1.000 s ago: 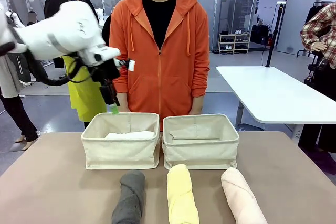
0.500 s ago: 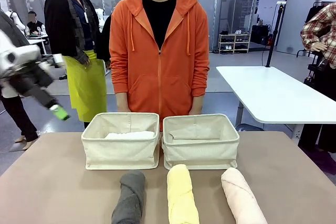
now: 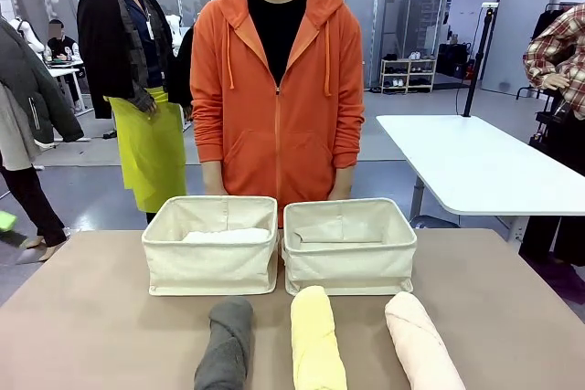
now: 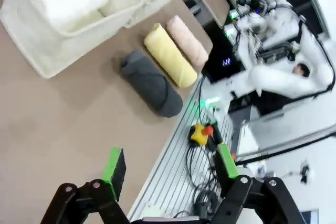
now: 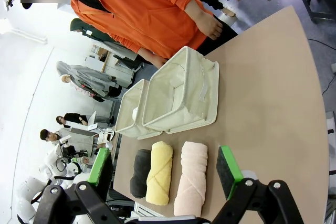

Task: Divide the towels into two baskets.
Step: Pick up one hotel-folded towel from the bottom of the table and place it in the Fabric basket indicated by the person.

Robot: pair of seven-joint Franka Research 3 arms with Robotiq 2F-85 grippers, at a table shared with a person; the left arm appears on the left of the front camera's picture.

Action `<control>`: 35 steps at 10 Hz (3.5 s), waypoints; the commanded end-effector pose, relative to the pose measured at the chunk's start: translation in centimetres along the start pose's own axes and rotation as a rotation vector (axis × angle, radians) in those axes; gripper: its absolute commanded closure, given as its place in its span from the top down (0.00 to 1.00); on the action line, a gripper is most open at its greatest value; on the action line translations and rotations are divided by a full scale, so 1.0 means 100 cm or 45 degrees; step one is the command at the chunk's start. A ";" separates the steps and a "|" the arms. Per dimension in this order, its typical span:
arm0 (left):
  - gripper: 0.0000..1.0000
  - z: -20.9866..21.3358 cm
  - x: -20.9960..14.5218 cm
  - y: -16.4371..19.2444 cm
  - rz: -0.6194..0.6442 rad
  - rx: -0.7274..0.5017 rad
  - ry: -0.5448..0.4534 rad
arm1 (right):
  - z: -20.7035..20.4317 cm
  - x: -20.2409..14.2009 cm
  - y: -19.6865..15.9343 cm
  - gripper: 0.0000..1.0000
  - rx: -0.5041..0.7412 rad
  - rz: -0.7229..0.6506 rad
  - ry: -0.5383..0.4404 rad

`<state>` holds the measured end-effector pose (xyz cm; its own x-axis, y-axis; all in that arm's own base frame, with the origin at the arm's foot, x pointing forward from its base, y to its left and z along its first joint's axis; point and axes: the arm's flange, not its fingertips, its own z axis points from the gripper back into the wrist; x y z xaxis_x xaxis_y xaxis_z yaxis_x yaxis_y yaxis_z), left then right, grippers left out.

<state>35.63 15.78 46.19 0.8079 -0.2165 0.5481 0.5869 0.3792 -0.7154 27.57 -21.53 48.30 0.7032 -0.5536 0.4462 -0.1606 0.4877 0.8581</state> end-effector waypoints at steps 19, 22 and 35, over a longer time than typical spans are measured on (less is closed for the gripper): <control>0.87 0.020 -0.067 0.016 0.168 0.019 -0.224 | 0.001 0.000 0.001 1.00 0.014 0.019 -0.012; 0.87 0.020 -0.067 0.016 0.168 0.019 -0.224 | -0.017 -0.004 0.014 1.00 -0.035 0.029 0.096; 0.87 0.020 -0.067 0.016 0.168 0.019 -0.224 | -0.252 -0.144 0.052 1.00 -0.631 0.273 0.890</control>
<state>30.93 19.30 41.89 0.8579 -0.0011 0.5137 0.4679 0.4146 -0.7805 37.38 5.70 42.19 0.9767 0.0629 0.2053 -0.1658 0.8287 0.5345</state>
